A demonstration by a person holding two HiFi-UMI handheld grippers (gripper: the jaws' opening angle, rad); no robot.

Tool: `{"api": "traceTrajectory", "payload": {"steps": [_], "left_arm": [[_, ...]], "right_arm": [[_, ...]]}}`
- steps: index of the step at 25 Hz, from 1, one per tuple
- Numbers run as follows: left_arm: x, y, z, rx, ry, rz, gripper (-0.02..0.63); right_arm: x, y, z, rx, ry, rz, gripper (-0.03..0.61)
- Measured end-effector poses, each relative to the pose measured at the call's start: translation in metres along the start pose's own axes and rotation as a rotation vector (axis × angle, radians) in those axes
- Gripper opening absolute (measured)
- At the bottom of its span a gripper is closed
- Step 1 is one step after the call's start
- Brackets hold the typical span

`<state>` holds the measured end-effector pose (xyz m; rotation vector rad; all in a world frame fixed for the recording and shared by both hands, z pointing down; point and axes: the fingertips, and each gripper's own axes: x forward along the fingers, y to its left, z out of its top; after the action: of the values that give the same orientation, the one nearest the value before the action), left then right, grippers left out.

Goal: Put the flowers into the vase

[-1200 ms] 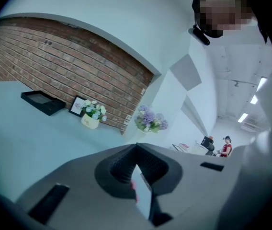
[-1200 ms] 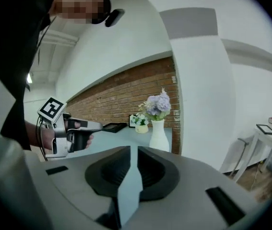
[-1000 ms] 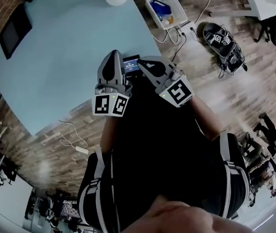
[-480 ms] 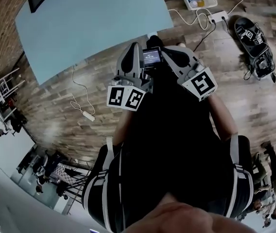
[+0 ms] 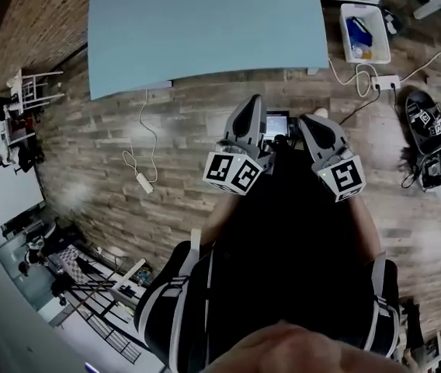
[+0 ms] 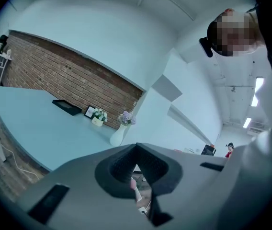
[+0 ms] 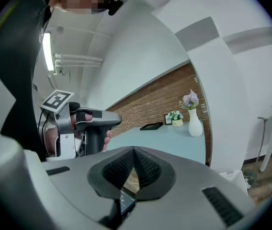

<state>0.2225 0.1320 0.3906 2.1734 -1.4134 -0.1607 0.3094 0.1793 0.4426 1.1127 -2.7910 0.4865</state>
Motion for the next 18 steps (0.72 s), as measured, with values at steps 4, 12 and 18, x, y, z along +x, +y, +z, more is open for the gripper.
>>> {"api": "traceTrajectory", "payload": {"steps": [4,12,18], "left_arm": [[-0.039,0.029,0.002,0.005,-0.033,-0.003,0.014],[-0.089,0.037,-0.033,-0.037,0.026,-0.051,0.014],[-0.121,0.004,-0.031,0.040,0.000,-0.094,0.014]], "right_arm": [[0.011,0.042,-0.008,0.002,0.017,-0.026,0.020],[-0.029,0.091,-0.012,0.074,0.005,-0.160,0.020],[-0.051,0.099,-0.017,0.026,-0.017,-0.169,0.020]]}}
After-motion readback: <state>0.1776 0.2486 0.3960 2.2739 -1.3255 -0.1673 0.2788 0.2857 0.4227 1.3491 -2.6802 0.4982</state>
